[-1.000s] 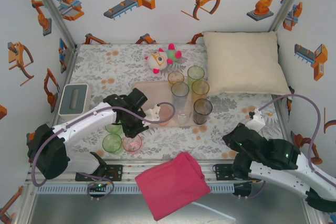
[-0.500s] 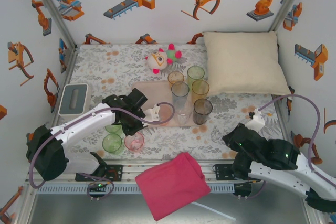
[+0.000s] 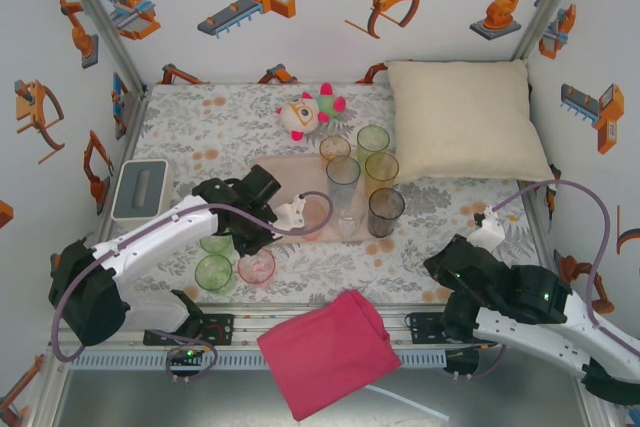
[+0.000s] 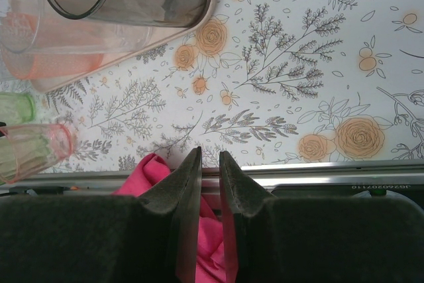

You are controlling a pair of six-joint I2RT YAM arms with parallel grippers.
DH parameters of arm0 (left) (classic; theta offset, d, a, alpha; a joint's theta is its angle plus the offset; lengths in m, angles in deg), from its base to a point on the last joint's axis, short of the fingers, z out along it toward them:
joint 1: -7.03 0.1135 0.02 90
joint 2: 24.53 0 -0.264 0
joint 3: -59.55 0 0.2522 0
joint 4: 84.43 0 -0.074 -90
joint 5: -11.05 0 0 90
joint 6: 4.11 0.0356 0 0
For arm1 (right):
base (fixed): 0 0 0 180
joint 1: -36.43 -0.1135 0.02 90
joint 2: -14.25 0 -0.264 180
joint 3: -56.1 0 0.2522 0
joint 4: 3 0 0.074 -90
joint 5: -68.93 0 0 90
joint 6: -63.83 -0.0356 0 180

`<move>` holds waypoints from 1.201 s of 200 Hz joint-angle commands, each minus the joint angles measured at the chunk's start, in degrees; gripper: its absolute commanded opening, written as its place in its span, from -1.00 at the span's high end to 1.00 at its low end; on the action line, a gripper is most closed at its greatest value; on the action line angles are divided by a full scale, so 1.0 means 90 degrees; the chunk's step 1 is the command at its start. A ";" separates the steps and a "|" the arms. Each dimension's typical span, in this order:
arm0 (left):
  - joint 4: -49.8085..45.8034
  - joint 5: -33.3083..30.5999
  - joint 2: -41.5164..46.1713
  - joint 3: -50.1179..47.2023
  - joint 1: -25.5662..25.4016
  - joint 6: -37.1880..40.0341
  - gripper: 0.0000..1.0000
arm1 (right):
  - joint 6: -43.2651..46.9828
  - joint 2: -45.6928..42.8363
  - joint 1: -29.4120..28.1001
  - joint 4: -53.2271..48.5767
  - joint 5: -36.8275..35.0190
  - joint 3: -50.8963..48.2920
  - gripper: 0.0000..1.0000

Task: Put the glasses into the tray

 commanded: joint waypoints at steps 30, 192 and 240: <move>-0.0513 0.0044 0.0204 0.0468 -0.0029 -0.0130 0.77 | -0.0107 -0.0096 -0.0019 -0.0056 -0.0212 -0.0042 0.58; -0.0632 -0.0144 0.0226 0.1628 0.1133 0.0360 0.77 | -0.0097 -0.0159 -0.0019 -0.0176 -0.0216 0.0001 0.58; -0.0499 0.0141 -0.0355 0.2246 0.1787 0.0442 0.78 | -0.0099 -0.0035 -0.0025 -0.0243 -0.0185 0.0040 0.59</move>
